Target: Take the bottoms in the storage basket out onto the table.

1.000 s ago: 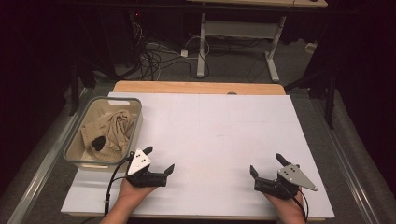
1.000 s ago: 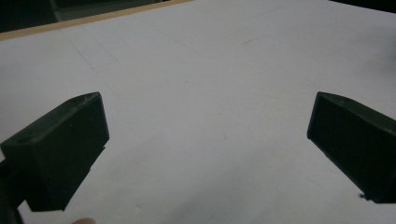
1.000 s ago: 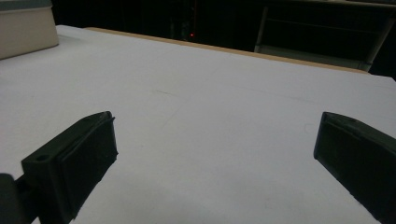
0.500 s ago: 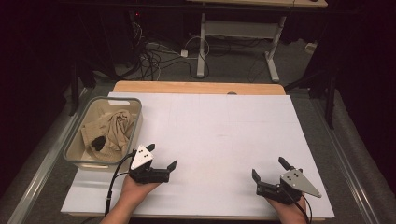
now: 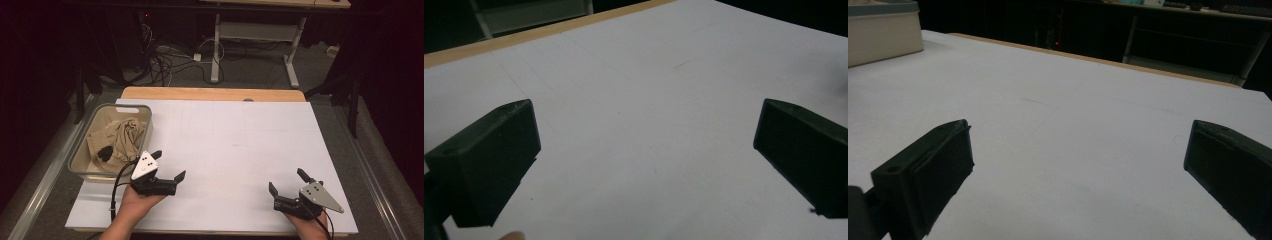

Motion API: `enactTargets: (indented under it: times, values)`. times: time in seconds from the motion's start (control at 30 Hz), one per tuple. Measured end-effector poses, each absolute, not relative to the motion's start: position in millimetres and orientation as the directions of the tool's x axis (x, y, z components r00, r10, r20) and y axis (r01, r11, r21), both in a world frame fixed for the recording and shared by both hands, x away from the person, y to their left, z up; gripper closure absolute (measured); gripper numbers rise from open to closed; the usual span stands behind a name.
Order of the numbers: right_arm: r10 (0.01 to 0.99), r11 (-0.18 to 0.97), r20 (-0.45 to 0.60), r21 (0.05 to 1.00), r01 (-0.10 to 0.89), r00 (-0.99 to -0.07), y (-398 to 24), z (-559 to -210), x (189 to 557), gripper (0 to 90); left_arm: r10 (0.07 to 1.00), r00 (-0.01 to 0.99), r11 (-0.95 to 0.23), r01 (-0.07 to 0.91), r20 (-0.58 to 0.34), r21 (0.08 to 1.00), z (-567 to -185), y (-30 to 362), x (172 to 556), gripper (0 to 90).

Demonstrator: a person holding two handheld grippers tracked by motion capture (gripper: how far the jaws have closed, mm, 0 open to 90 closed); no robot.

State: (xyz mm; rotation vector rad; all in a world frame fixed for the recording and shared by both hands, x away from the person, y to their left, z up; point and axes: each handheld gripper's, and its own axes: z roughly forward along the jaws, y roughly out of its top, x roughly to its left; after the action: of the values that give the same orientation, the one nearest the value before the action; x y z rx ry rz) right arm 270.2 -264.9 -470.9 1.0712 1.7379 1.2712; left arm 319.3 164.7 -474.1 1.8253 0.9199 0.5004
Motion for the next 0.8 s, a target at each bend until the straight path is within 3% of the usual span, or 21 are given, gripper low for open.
enactTargets:
  times: [0.8]
  values:
    - [0.901, 0.186, -0.094, 0.966, 0.18, -0.424, -258, -466, 265, 0.3, 0.759, 0.65, -0.254, 0.34, -0.031, 0.905, -420, 195, 306, 0.0]
